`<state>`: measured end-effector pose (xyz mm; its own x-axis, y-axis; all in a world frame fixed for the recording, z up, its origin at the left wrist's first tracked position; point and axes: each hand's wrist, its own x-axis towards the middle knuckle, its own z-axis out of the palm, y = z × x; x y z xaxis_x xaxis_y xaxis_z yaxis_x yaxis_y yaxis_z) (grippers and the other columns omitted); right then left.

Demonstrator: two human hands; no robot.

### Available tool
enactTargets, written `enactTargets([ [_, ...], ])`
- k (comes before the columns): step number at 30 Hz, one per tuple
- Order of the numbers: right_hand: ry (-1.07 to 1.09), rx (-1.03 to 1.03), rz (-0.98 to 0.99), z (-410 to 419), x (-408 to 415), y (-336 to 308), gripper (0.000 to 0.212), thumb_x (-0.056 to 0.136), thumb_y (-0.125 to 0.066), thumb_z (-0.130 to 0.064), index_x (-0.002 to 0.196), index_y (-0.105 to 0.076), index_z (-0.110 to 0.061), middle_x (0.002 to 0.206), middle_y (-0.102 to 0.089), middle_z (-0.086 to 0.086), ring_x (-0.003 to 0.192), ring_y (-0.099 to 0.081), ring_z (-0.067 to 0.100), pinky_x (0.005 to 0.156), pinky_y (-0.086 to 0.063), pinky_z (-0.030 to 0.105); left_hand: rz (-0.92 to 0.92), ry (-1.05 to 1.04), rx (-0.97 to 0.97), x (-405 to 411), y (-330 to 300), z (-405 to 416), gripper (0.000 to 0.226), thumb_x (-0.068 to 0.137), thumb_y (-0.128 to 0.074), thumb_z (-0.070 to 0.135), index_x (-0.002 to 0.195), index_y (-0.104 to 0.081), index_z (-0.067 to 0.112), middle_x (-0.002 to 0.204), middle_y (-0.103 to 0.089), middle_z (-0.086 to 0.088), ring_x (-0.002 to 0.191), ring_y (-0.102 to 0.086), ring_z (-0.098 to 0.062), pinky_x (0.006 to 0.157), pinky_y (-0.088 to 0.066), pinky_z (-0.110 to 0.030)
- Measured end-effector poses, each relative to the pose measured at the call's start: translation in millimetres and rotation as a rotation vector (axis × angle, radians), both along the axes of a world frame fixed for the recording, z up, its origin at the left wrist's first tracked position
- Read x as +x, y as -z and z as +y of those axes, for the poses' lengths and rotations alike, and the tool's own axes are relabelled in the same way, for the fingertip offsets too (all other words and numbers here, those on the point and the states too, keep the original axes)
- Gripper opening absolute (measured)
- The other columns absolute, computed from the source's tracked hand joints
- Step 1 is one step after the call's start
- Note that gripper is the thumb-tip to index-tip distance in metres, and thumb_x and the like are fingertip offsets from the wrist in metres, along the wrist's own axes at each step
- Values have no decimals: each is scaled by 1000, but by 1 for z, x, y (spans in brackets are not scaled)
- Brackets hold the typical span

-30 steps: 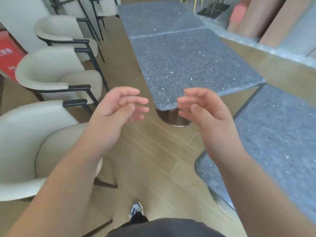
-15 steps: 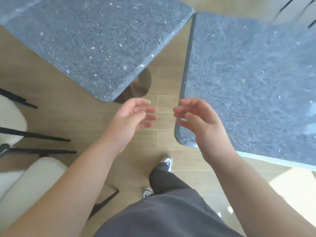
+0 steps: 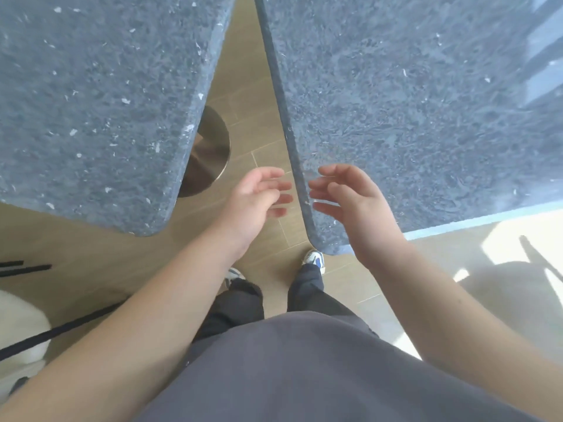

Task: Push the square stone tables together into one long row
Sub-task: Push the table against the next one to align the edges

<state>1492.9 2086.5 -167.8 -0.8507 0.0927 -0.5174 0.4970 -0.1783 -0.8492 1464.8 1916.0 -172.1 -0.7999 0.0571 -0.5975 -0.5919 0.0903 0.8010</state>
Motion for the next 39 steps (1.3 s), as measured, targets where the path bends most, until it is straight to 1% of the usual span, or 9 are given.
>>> enactTargets([
  [8,634,-83,-251,-2,44,68,20,97,-50,-5,110,-63,-13,103,-74,8,97,-71,24,86,-59,35,-310,36,112,-37,88,0,33,103,-44,0,133,-53,10,115,-66,-7,108,-66,-26,83,-59,-36],
  [15,1013,-88,-396,-39,78,117,22,95,-40,1,104,-56,-11,89,-59,7,79,-63,18,77,-58,32,-427,67,-62,-31,156,7,53,100,-51,8,151,-38,10,98,-53,-3,90,-56,-17,87,-50,-34],
  [18,1041,-77,-504,-34,82,134,26,96,-41,-2,118,-55,-1,88,-56,8,76,-59,17,72,-55,29,-530,63,-24,-8,172,3,52,100,-60,19,148,-42,12,126,-50,-7,112,-52,-23,89,-46,-34],
  [20,1053,-132,-574,-28,82,145,40,98,-48,-9,134,-47,7,101,-61,23,92,-66,30,81,-58,34,-590,75,24,3,176,7,44,99,-64,28,139,-49,16,135,-46,-7,118,-51,-24,92,-47,-35],
  [22,1047,-195,-634,-20,79,154,54,98,-60,-25,142,-42,-1,121,-58,24,112,-63,31,99,-53,40,-572,119,20,7,178,16,44,98,-66,34,136,-51,17,133,-48,-6,119,-51,-22,96,-47,-36],
  [25,985,-348,-613,-6,71,163,59,94,-66,-40,144,-45,-14,130,-59,7,111,-64,23,105,-50,39,-523,158,10,7,180,36,44,97,-66,42,132,-55,17,131,-57,-2,121,-56,-19,108,-45,-35],
  [30,876,-459,-574,15,62,173,46,96,-66,-37,134,-57,-12,125,-69,6,113,-67,23,95,-54,35,-581,87,198,9,186,68,46,99,-63,42,135,-59,14,130,-70,-7,117,-68,-23,105,-53,-40],
  [34,856,-556,-571,31,59,184,50,96,-68,-31,137,-56,-4,134,-66,14,121,-65,29,110,-47,43,-635,-100,276,21,196,73,49,98,-66,38,136,-59,8,128,-71,-10,116,-69,-25,103,-54,-41],
  [39,877,-611,-562,30,52,195,54,94,-70,-33,138,-56,-5,135,-65,12,122,-64,31,112,-45,46,-636,-141,312,25,205,73,53,96,-67,42,136,-59,7,126,-72,-11,115,-70,-27,106,-52,-43],
])
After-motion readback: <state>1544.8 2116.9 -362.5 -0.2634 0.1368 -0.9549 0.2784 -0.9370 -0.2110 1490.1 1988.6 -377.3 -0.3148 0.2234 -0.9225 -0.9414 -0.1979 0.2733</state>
